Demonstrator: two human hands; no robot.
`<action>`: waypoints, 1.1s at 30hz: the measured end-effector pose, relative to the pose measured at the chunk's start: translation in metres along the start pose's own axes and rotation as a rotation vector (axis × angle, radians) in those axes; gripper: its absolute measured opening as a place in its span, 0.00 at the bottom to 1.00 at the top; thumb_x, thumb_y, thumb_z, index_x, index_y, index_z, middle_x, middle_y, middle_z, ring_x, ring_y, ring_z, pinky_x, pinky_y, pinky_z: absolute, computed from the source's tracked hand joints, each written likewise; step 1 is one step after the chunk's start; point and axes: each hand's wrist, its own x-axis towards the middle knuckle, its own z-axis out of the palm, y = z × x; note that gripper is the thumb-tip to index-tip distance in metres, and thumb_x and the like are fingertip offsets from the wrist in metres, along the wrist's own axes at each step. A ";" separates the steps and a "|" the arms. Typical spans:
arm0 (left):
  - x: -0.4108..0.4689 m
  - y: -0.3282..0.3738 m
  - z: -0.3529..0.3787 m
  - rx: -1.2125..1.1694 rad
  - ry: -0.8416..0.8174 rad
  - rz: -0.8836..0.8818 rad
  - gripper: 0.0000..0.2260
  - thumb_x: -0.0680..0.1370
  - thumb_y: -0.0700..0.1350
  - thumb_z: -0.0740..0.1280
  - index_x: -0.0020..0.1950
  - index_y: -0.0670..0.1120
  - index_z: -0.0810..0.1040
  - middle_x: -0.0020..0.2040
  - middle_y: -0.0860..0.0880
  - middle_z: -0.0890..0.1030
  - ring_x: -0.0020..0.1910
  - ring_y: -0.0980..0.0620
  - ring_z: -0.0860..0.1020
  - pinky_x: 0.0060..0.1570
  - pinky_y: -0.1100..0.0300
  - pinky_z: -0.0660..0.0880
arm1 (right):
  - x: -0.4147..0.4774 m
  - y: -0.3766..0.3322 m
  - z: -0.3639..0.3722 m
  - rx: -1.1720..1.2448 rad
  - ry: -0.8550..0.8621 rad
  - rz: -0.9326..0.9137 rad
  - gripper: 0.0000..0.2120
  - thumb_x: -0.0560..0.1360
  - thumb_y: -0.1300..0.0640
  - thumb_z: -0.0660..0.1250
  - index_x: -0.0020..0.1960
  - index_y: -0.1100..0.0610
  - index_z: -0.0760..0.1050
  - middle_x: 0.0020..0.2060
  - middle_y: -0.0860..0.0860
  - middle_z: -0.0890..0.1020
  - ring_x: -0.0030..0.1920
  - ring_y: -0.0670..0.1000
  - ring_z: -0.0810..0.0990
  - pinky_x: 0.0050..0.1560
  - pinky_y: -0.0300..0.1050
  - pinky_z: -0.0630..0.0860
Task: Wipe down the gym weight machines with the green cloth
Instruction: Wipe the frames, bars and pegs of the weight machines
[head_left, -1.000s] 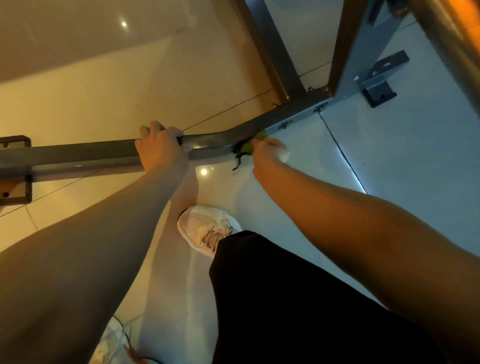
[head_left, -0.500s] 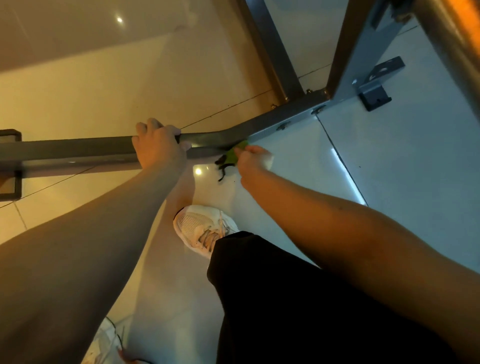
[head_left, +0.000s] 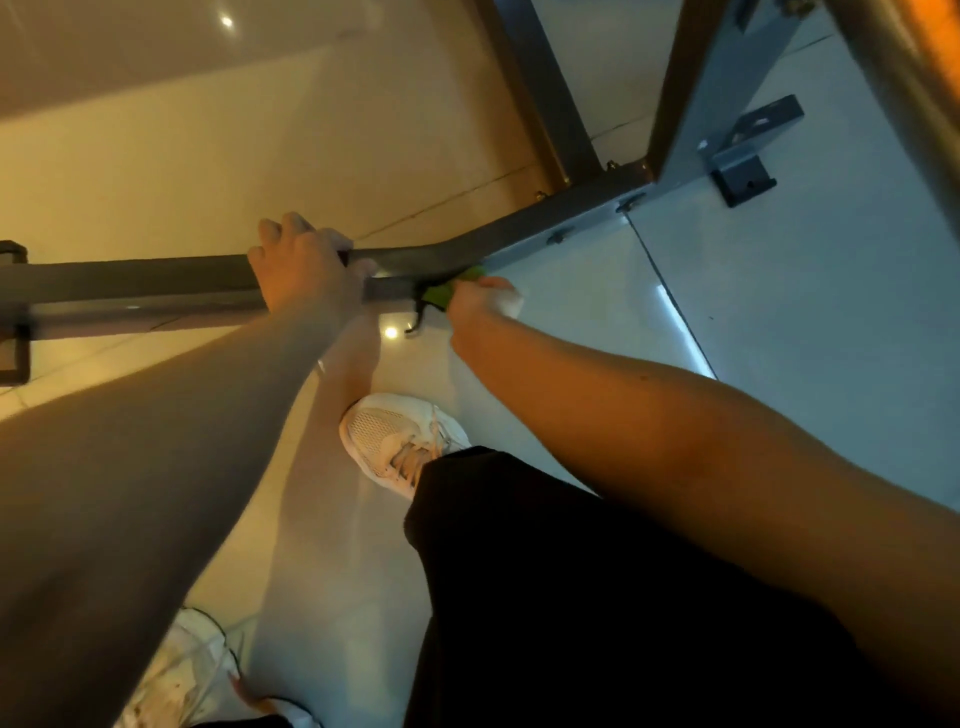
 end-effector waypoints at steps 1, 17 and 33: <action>0.002 -0.001 -0.002 0.011 -0.002 -0.012 0.18 0.80 0.59 0.68 0.66 0.52 0.80 0.64 0.43 0.73 0.66 0.38 0.66 0.65 0.43 0.65 | -0.004 -0.002 0.002 -0.049 0.015 0.017 0.11 0.80 0.60 0.69 0.61 0.54 0.76 0.52 0.53 0.81 0.53 0.54 0.81 0.45 0.41 0.76; -0.007 -0.055 0.003 -0.024 0.127 -0.151 0.24 0.78 0.62 0.68 0.69 0.50 0.77 0.65 0.43 0.72 0.67 0.39 0.67 0.64 0.43 0.65 | 0.106 0.042 0.075 -1.524 -0.255 -0.426 0.31 0.76 0.46 0.73 0.75 0.43 0.63 0.68 0.53 0.75 0.60 0.68 0.75 0.37 0.38 0.80; -0.009 -0.069 -0.001 -0.126 0.154 -0.150 0.18 0.79 0.55 0.69 0.69 0.53 0.78 0.64 0.45 0.73 0.67 0.41 0.66 0.66 0.45 0.63 | -0.047 0.005 0.076 -1.400 -0.427 -0.584 0.23 0.80 0.58 0.65 0.73 0.59 0.68 0.65 0.61 0.76 0.64 0.63 0.77 0.63 0.59 0.75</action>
